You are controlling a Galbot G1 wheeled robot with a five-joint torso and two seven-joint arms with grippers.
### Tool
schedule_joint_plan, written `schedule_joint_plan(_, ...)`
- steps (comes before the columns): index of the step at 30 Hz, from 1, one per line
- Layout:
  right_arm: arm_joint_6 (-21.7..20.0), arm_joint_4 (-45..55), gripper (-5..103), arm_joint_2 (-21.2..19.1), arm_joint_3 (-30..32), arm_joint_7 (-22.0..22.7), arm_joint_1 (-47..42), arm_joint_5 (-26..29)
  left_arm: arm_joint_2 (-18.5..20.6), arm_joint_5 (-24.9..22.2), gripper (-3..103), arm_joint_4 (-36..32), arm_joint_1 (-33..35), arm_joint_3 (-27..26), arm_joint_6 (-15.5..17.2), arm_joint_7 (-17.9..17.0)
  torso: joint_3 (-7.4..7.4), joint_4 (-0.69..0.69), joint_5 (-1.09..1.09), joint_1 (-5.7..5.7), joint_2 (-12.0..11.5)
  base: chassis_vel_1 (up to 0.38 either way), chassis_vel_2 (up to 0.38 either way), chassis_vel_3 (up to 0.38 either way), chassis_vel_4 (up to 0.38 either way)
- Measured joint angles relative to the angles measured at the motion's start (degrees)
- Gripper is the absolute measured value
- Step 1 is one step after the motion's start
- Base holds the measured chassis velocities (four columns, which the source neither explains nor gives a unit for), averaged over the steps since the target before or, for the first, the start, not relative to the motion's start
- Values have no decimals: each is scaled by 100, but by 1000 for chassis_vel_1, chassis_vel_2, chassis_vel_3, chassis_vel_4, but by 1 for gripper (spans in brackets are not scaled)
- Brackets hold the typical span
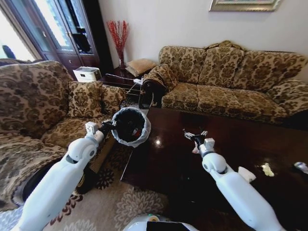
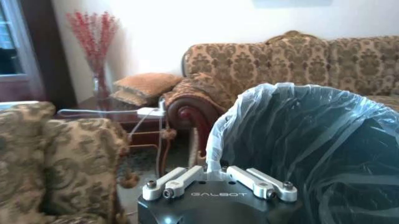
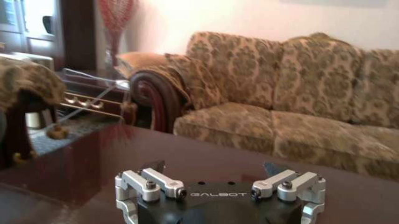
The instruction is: Move to the front of the table and place the trash on the table into the trash bin.
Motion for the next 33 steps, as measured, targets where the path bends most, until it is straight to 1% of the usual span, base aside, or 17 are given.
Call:
schedule_joint_plan(9, 47, -223, 100, 233, -98, -35, 49, 18, -21, 13, 2, -99, 110, -26, -3, -63, 0, -3, -1, 0, 0, -89, -88, -89, -85)
schedule_joint_plan(15, 134, -529, 100, 546, -199, -136, 59, 177, -24, -43, 2, -101, 124, -40, -136, -130, 0, -7, 0, 0, 0, -76, -90, -82, -72)
schedule_joint_plan(16, 134, -529, 100, 546, -199, -136, 59, 177, -24, -43, 2, -101, 124, -40, -136, -130, 0, -7, 0, 0, 0, -38, -60, -62, -53)
schedule_joint_plan(18, 168, -668, 100, 668, -222, -221, 81, 241, -18, -49, 2, -112, 149, -51, -143, -138, 0, 1, 0, 0, 0, 0, 0, 0, 0)
schedule_joint_plan(20, 199, -756, 100, 719, -231, -307, 96, 236, -14, -50, 2, -116, 153, -52, -143, -139, 0, 4, 0, 0, 0, 0, 0, 0, 0)
schedule_joint_plan(22, 268, -959, 102, 829, -260, -477, 136, 165, -5, -52, 2, -119, 153, -50, -144, -141, 0, 2, -1, 0, 0, 0, 0, 0, 0)
schedule_joint_plan(23, 268, -959, 102, 829, -260, -477, 136, 165, -5, -52, 2, -119, 153, -50, -144, -141, 0, 2, -1, 0, 0, 0, 0, 0, 0)
schedule_joint_plan(24, 271, -1034, 98, 889, -280, -492, 158, 144, -2, -52, 2, -119, 150, -42, -145, -143, 0, 1, -1, 0, 0, 0, 0, 0, 0)
schedule_joint_plan(27, 267, -1146, 95, 980, -315, -483, 186, 91, -1, -52, 2, -120, 146, -26, -145, -136, 0, -1, -1, 0, 0, 0, 0, 0, 0)
schedule_joint_plan(30, 299, -1326, 83, 1044, -341, -532, 190, -73, 0, -48, 2, -157, 216, -24, -146, -125, 0, -4, 0, 1, 0, 0, 0, 0, 0)
schedule_joint_plan(31, 299, -1326, 83, 1044, -341, -532, 190, -73, 0, -48, 2, -157, 216, -24, -146, -125, 0, -4, 0, 1, 0, 0, 0, 0, 0)
schedule_joint_plan(33, 314, -1369, 74, 1059, -342, -544, 187, -115, 1, -37, 2, -186, 282, -24, -146, -118, 0, -2, 0, 0, 0, 0, 0, 0, 0)
